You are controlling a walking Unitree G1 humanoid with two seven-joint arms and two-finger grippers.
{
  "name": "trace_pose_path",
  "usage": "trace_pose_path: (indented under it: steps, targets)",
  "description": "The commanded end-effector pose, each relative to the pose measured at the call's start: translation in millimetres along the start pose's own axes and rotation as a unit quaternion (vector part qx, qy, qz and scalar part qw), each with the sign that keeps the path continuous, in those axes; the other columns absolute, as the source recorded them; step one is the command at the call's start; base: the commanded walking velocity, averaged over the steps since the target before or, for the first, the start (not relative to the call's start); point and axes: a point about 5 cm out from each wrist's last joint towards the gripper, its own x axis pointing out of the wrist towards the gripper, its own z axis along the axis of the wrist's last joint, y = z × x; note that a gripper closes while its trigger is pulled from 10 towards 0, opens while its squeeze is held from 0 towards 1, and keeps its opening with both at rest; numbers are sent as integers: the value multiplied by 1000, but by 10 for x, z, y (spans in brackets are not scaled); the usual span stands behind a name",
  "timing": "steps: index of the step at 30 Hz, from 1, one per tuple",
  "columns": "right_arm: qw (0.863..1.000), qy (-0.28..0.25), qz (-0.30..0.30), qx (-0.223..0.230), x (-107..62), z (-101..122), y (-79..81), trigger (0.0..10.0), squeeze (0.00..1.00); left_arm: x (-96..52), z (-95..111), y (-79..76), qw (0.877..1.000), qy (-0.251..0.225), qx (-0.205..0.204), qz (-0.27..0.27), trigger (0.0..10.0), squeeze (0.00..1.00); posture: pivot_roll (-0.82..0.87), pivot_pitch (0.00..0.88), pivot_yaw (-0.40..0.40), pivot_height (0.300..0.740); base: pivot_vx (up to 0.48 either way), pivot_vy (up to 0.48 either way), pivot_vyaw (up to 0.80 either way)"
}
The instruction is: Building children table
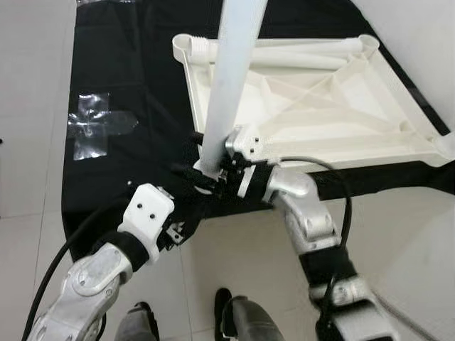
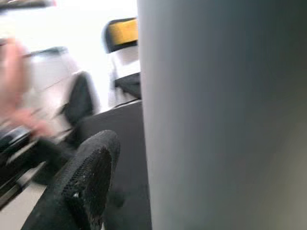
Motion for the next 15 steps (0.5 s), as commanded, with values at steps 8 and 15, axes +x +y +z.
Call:
trace_pose_path:
  steps: [8, 15]
  targets:
    - [991, 23, 127, 28, 23, 25, -180, 10000, 0, -33, -39, -133, 1000, 12, -16, -16, 10000, 0, 137, 325, -169, 740, 0, 0, 0]
    - [985, 45, 160, 35, 81, 60, -323, 0, 0, -71, -23, -215, 999, 16, -24, -23, 10000, 0, 164, 363, -171, 740, 0, 0, 0]
